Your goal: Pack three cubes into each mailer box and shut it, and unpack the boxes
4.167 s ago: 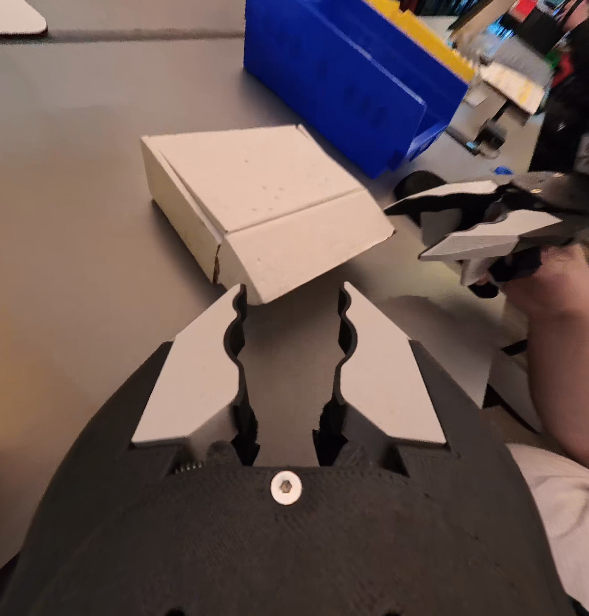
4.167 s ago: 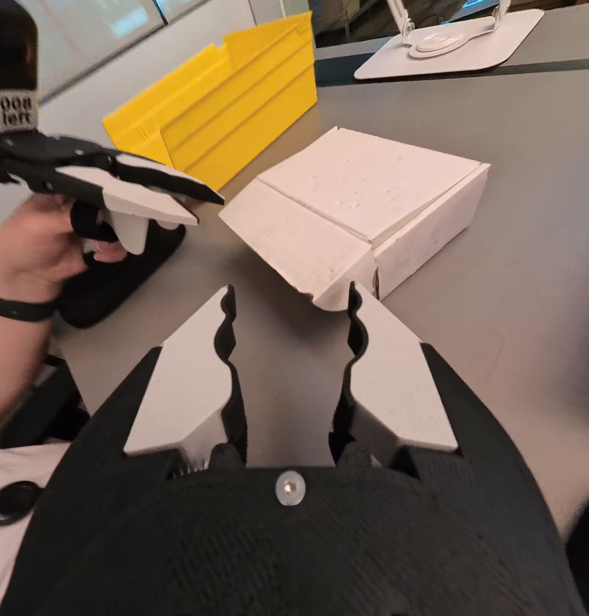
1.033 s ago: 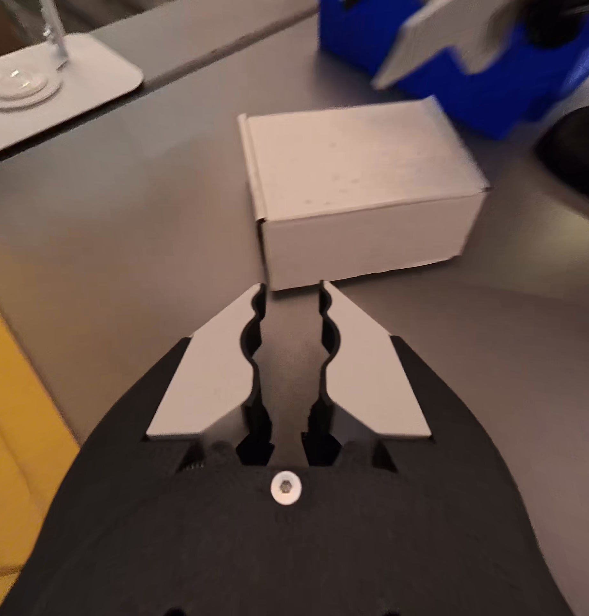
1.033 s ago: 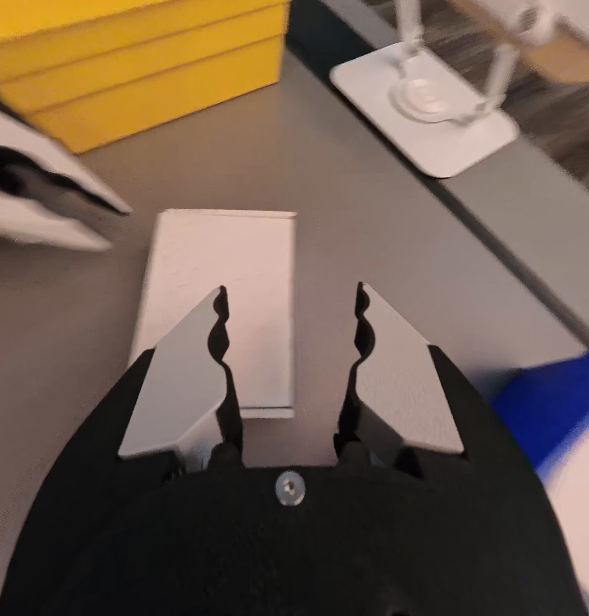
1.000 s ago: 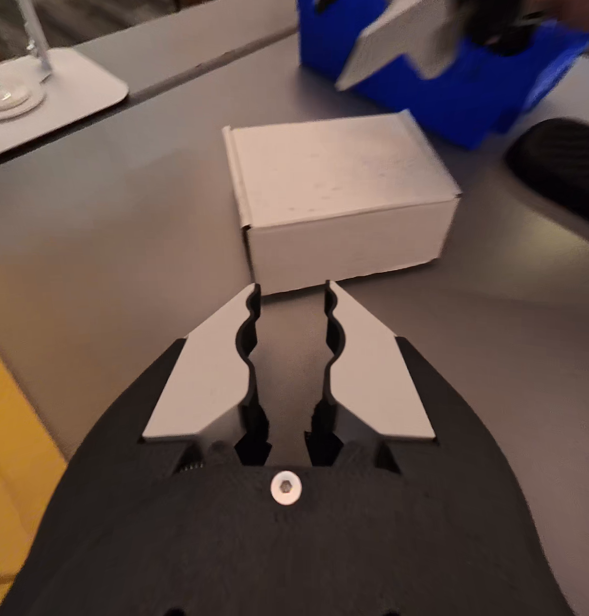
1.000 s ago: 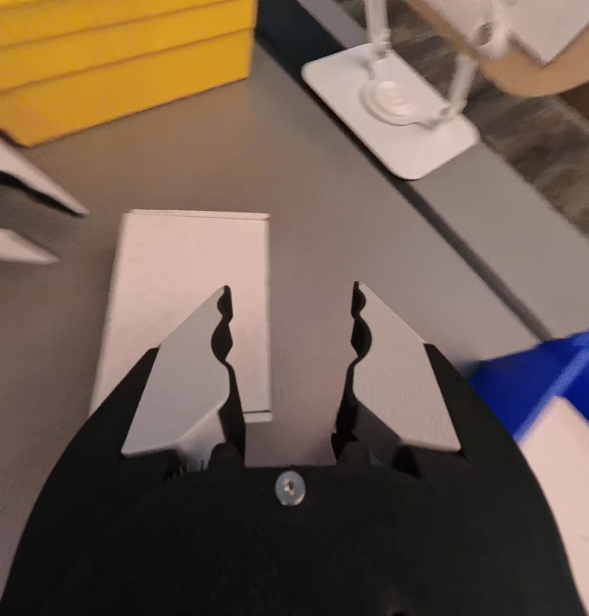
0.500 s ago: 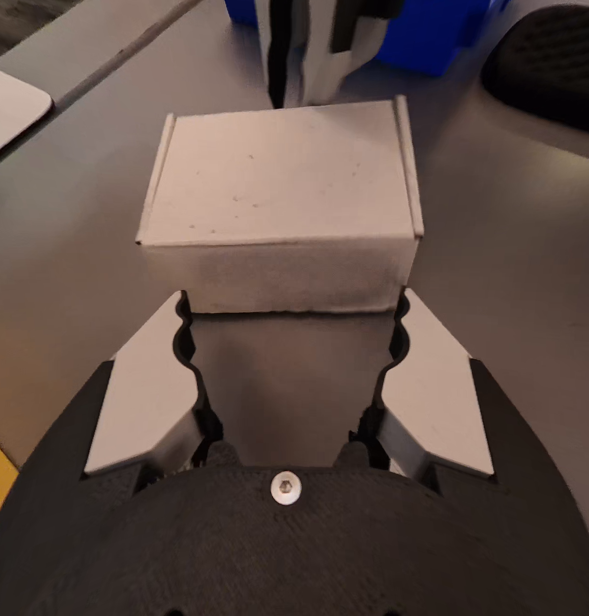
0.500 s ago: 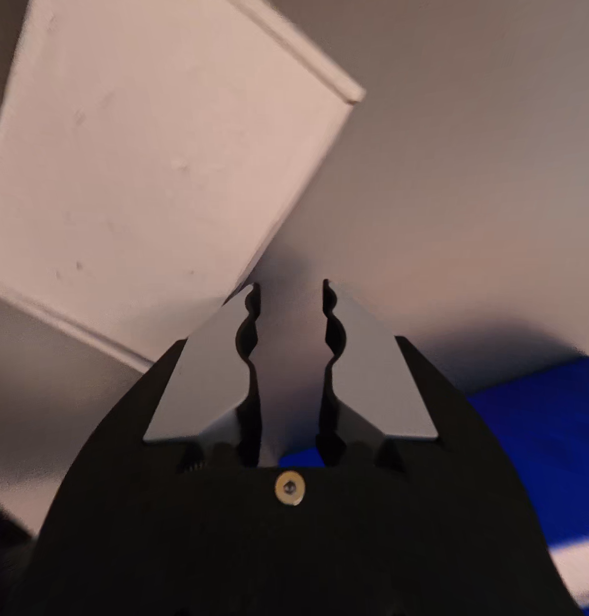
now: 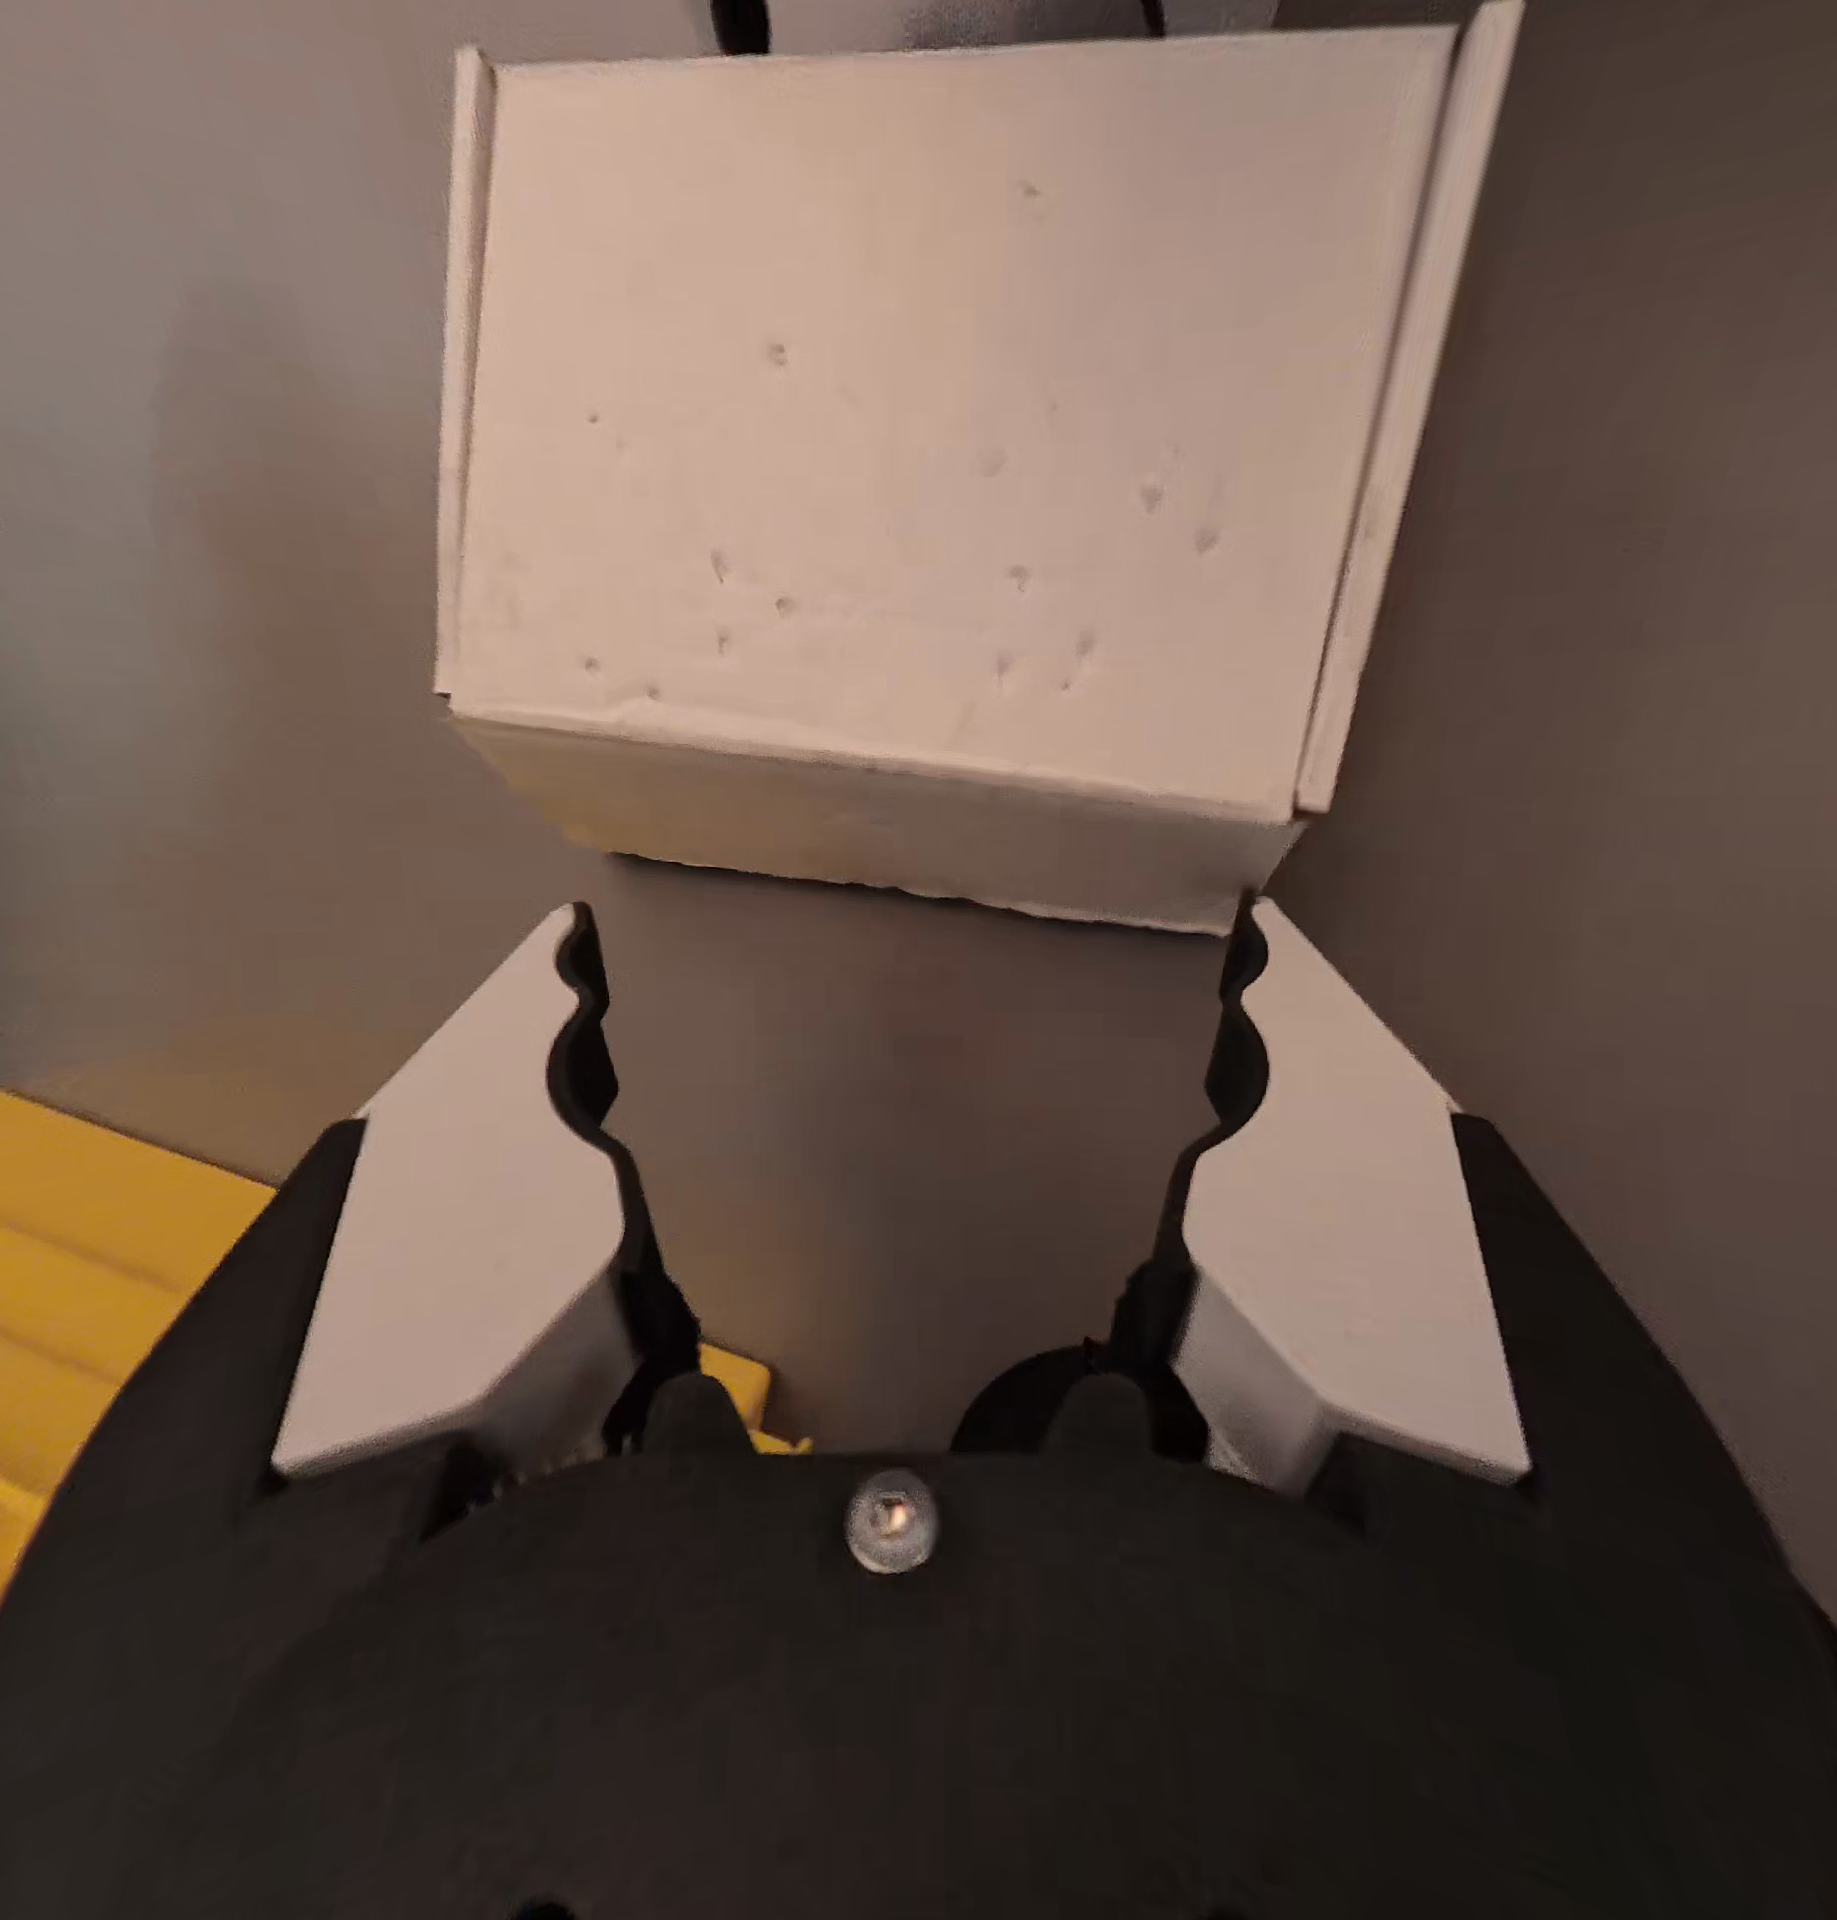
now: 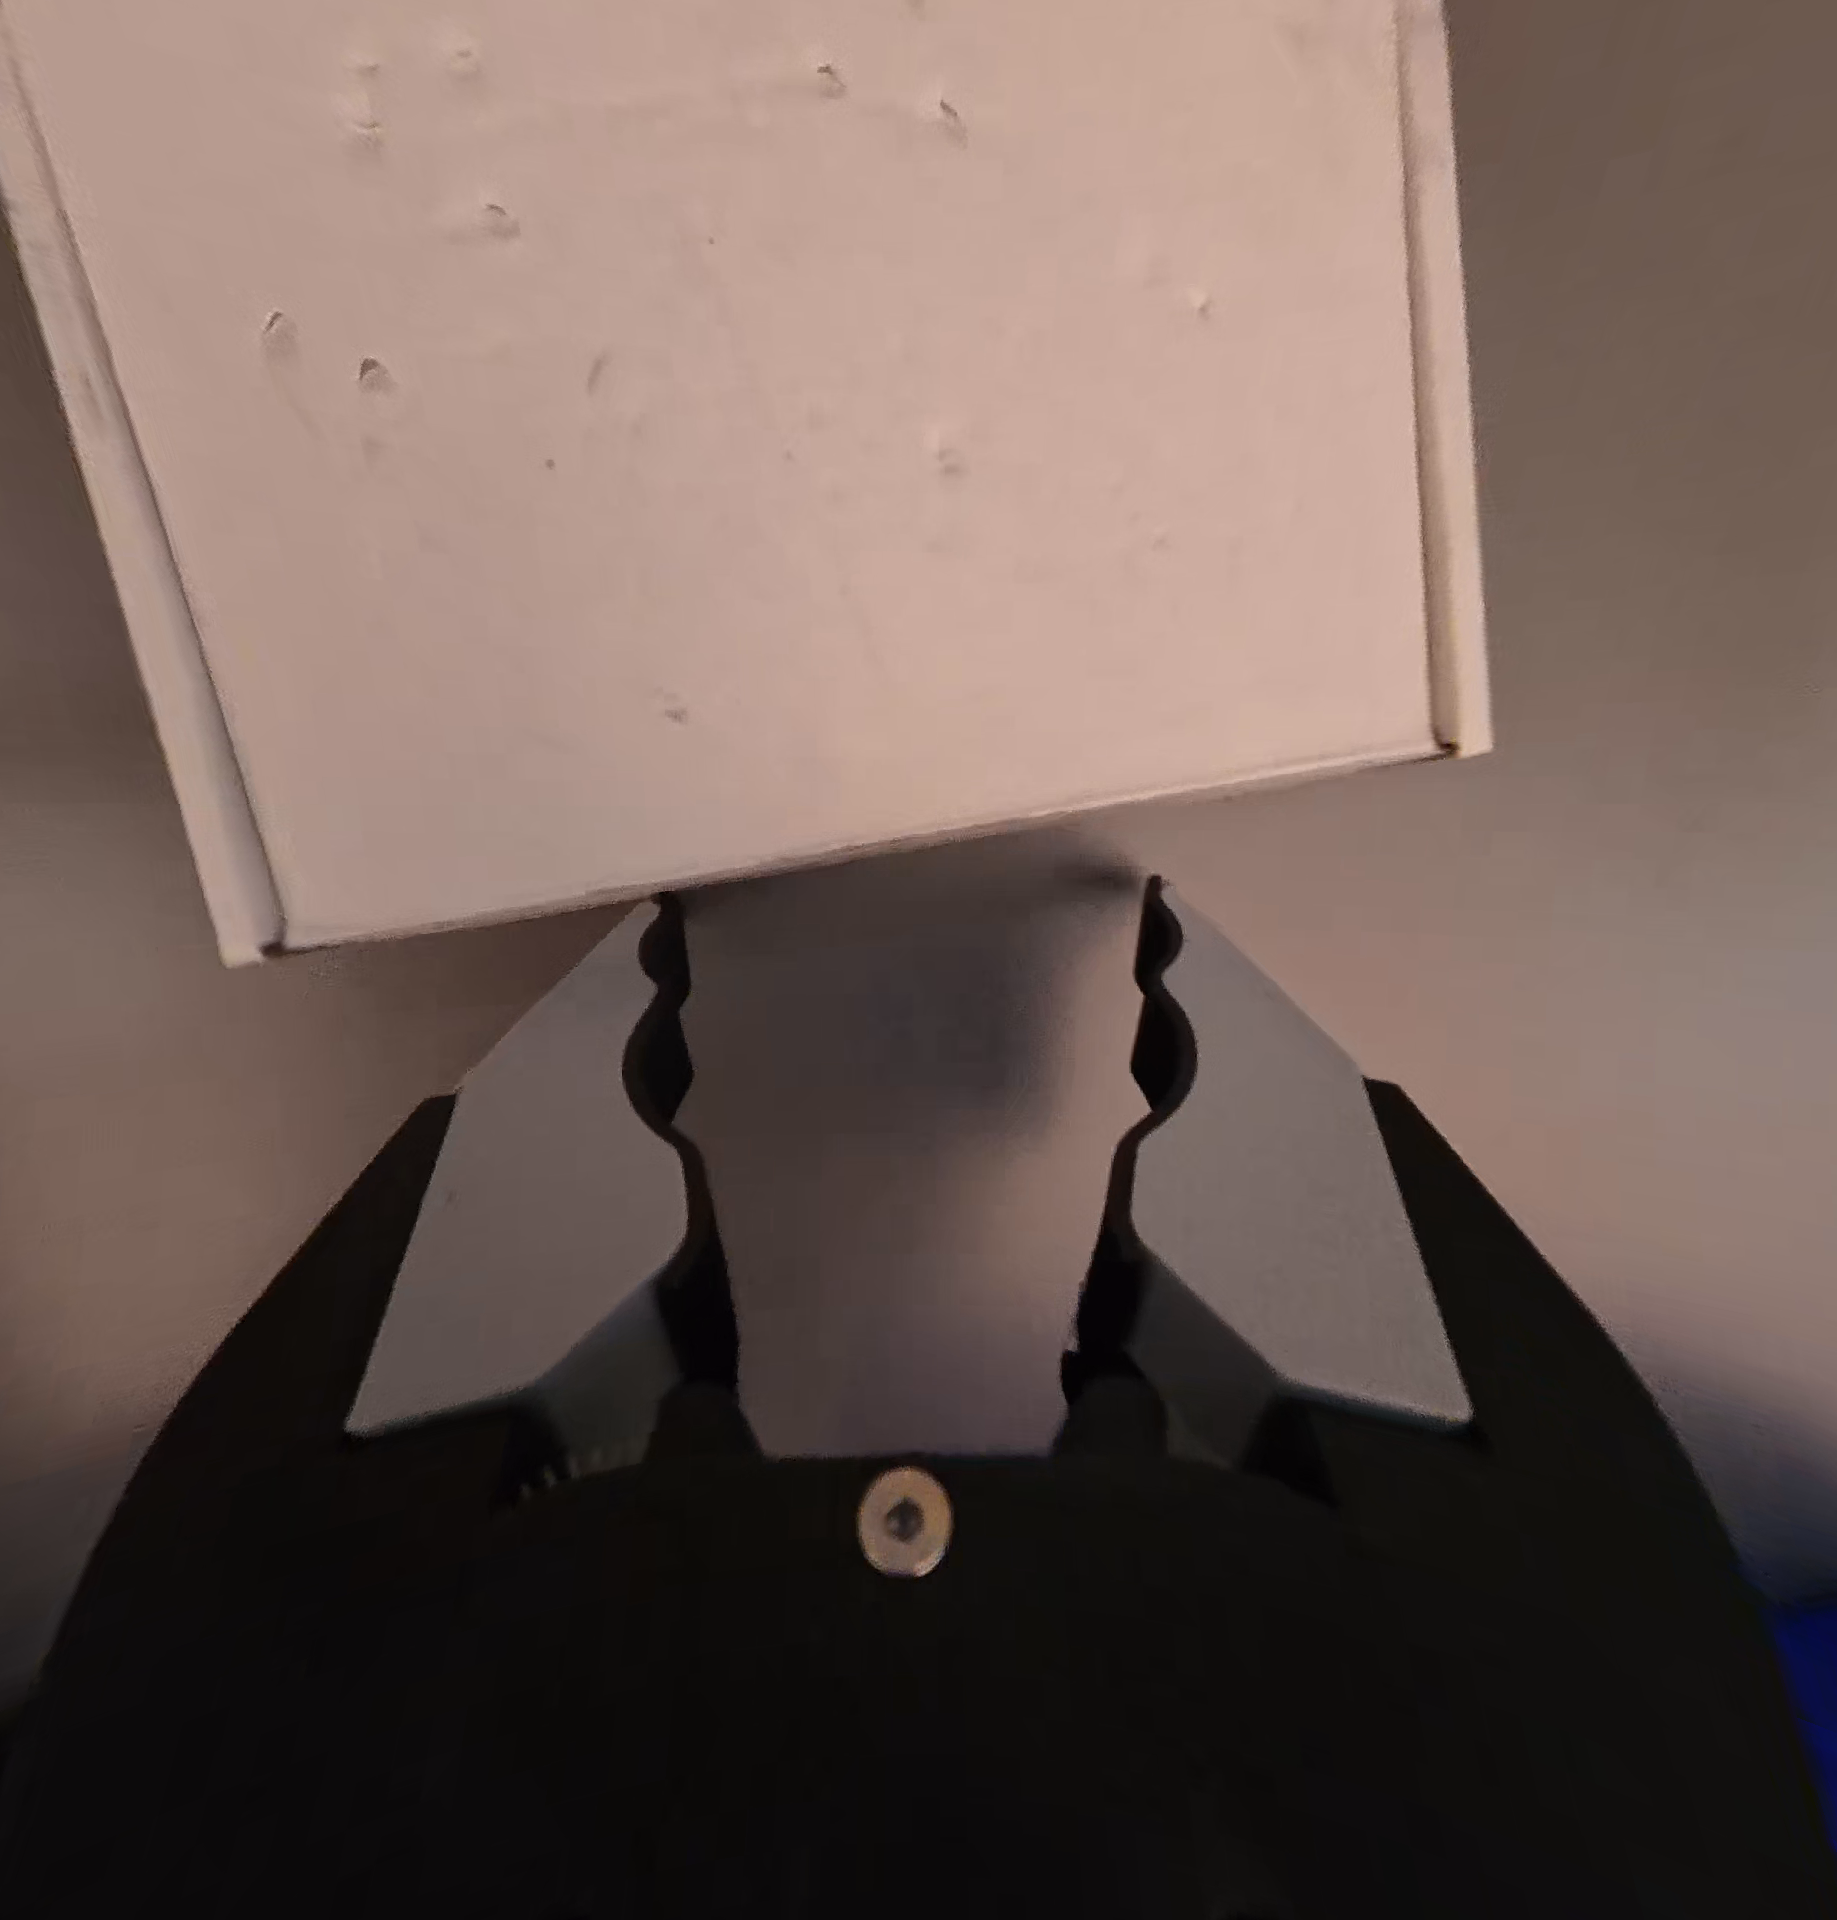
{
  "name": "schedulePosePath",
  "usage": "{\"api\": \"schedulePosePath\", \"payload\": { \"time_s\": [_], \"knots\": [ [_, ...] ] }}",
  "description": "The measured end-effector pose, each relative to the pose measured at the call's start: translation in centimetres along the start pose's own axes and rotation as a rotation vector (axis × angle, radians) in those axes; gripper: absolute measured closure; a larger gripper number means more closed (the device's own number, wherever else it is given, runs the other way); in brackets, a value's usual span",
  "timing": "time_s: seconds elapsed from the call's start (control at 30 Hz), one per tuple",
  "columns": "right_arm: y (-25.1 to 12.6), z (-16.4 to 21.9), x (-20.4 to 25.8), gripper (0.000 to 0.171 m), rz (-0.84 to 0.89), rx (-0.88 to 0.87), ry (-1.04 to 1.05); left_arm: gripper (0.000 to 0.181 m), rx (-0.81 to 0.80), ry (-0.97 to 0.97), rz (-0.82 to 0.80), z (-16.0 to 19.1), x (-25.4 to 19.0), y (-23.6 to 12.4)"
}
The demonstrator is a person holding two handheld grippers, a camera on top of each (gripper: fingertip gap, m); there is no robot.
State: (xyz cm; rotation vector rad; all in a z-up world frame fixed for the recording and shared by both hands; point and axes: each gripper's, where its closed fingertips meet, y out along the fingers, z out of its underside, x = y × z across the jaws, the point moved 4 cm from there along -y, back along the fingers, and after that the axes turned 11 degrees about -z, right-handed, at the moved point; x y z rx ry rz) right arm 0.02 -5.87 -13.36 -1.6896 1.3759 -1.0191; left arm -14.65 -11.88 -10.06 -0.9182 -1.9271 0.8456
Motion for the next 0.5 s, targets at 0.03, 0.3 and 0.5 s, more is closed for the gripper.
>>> {"api": "schedulePosePath", "payload": {
  "time_s": [0.03,0.3,0.5],
  "knots": [
    [0.2,-0.2,-0.1,0.081,-0.011,-0.027,-0.007,0.062,0.027,0.012,0.030,0.0,0.2,0.3],
    [0.8,-0.7,0.4,0.083,-0.070,-0.125,-0.047,0.060,0.201,0.137,0.122,1.4,2.3,1.6],
    [1.4,-1.3,1.1,0.066,-0.084,-0.169,-0.084,0.048,0.290,0.222,0.150,0.8,2.3,2.7]
  ]
}}
